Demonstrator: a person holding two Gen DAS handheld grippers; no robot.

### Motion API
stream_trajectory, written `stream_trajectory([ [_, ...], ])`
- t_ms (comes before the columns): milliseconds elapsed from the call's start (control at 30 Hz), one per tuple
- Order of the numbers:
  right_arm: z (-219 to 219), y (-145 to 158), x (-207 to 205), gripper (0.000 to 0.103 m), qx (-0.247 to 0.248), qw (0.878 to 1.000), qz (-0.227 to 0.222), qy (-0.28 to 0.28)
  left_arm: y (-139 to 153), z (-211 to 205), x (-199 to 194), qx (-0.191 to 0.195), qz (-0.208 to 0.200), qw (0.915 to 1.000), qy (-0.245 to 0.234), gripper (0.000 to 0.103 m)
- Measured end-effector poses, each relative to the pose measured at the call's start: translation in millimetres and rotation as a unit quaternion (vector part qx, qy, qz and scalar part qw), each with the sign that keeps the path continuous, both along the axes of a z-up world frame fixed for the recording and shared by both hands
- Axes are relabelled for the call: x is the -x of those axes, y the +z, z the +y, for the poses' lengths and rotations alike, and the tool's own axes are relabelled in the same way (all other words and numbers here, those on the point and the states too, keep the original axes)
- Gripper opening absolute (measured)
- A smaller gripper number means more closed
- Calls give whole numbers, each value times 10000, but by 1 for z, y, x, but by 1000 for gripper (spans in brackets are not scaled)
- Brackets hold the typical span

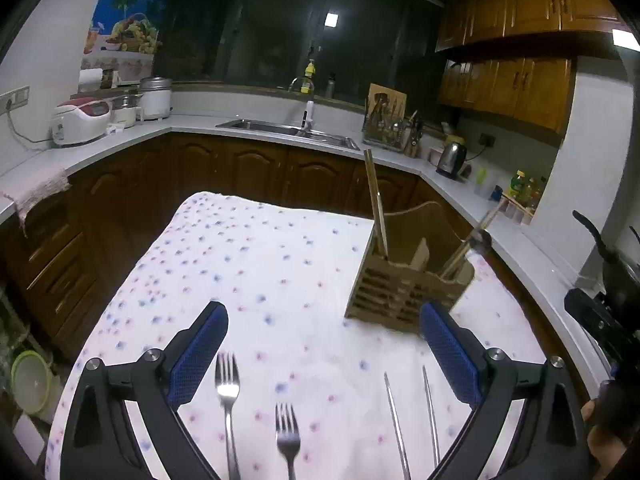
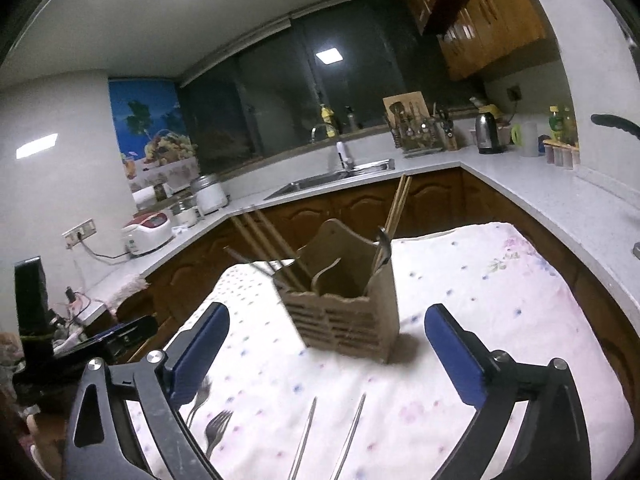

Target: Organize utensils

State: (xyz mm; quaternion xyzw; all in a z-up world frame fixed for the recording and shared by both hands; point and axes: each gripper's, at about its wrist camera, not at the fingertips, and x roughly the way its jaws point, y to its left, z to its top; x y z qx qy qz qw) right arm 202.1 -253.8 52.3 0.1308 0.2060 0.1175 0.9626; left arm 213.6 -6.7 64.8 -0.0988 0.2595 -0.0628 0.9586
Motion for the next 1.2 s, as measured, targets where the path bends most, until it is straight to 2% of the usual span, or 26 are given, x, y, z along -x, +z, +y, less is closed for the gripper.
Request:
stream_trajectory([
  [267,5,-14,56,100,-11,9999,101,38,-2,18,58,87,-26,9999,76,98],
  [433,3,-14,81,100,58,9998,195,74,0,23,96,2,-116,9999,69,99],
  [600,6,13,106,100,278,9995,-23,140,11,29,120,85,-172,9998,-8,99],
  [733,6,31,139,103,319,9982,-511,46,13,33,145,13,-373,9993,64,102],
  [800,8,26,149,103,385,9974,-612,-69,5,34,158,-2,-462,9989,84,102],
  [1033,17,-35,165,103,528,9956,-613,-466,-36,26,176,-135,-607,9979,196,102],
  [1200,18,-65,165,103,539,9961,-399,-579,-56,6,179,-601,-704,9955,211,102],
])
